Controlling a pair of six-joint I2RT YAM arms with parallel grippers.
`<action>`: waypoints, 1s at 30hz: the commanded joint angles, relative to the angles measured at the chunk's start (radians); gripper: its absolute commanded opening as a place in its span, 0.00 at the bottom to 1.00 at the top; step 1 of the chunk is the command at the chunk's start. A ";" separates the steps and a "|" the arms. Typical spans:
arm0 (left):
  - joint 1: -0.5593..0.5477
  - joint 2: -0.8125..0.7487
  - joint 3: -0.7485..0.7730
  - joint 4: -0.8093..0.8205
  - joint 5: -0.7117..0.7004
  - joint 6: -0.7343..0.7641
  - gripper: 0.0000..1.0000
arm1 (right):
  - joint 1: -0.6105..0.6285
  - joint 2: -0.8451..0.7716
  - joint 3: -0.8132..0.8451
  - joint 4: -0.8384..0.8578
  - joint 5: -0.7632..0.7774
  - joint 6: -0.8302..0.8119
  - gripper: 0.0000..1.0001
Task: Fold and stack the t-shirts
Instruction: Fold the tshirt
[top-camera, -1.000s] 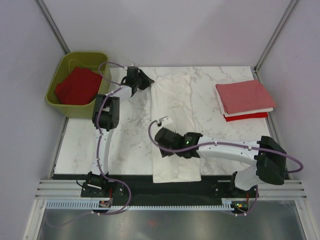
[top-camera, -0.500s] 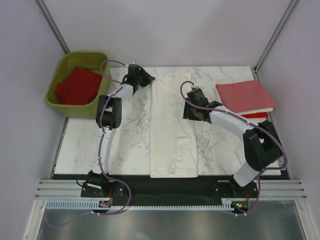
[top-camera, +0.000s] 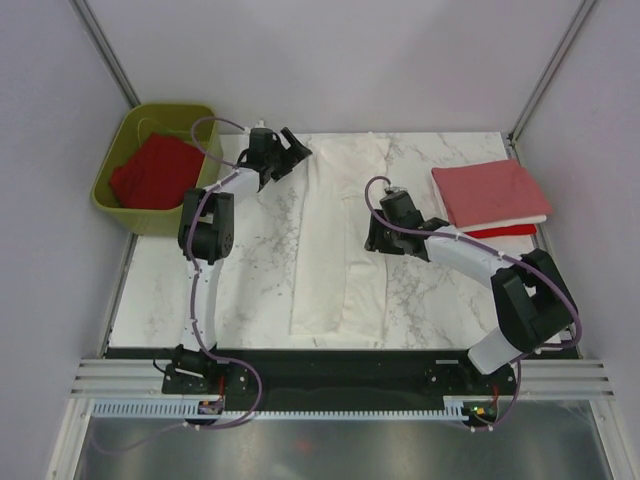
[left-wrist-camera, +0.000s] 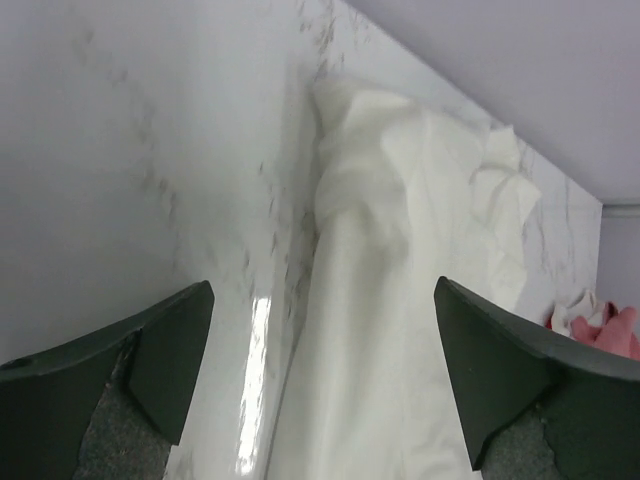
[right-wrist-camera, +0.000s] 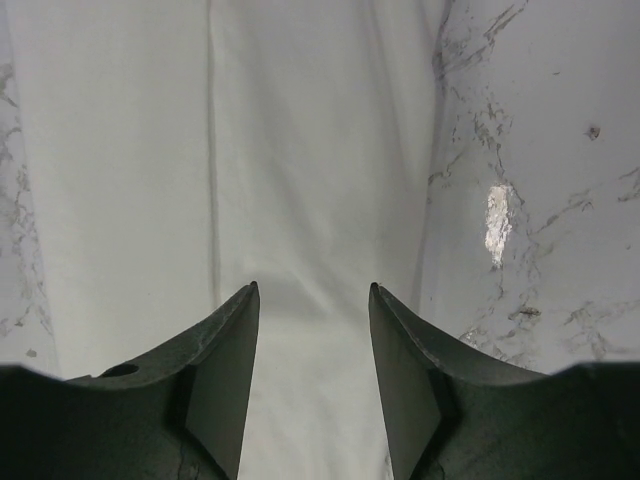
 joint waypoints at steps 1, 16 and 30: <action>0.006 -0.277 -0.242 0.017 -0.054 0.085 1.00 | 0.003 -0.073 -0.013 0.054 -0.008 -0.009 0.56; -0.227 -1.207 -1.286 -0.172 -0.124 0.122 0.95 | 0.245 -0.394 -0.281 -0.151 0.039 0.092 0.56; -0.380 -1.479 -1.636 -0.272 -0.124 0.044 0.85 | 0.346 -0.485 -0.450 -0.146 0.038 0.167 0.51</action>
